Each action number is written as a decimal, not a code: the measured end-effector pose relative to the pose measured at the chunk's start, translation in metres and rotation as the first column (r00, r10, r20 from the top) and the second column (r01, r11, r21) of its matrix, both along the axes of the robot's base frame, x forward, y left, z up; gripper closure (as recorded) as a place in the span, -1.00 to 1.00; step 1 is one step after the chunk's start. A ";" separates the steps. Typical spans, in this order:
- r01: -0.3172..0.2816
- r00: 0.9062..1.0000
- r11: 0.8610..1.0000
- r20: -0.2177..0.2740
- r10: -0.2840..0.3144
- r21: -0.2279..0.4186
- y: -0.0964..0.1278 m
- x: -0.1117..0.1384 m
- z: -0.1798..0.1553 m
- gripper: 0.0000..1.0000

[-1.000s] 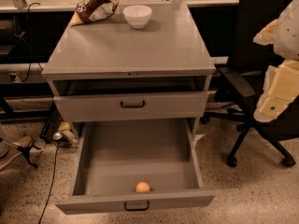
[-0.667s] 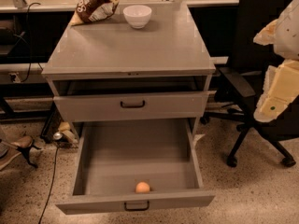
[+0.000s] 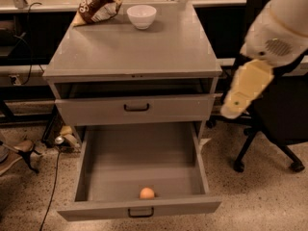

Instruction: Pick orange from middle drawer and place on counter

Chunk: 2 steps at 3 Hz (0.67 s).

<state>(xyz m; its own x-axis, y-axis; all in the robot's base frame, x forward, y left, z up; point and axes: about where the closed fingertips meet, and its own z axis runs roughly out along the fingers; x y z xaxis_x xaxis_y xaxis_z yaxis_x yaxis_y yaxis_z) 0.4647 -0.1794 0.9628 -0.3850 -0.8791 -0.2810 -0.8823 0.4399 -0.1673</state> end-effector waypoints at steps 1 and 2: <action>0.065 0.991 0.998 -0.118 -0.064 0.006 0.041 0.013 -0.056 -1.00; 0.140 0.960 0.990 -0.240 -0.143 -0.027 0.079 0.011 -0.121 -1.00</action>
Offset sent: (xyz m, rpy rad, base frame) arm 0.0057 0.1302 -0.2042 -0.0004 0.4479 -0.4324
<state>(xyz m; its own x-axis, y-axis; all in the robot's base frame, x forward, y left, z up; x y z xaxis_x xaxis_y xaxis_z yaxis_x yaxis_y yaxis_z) 0.4760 -0.1006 0.8415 -0.5611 -0.8128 -0.1565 -0.8258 0.5627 0.0380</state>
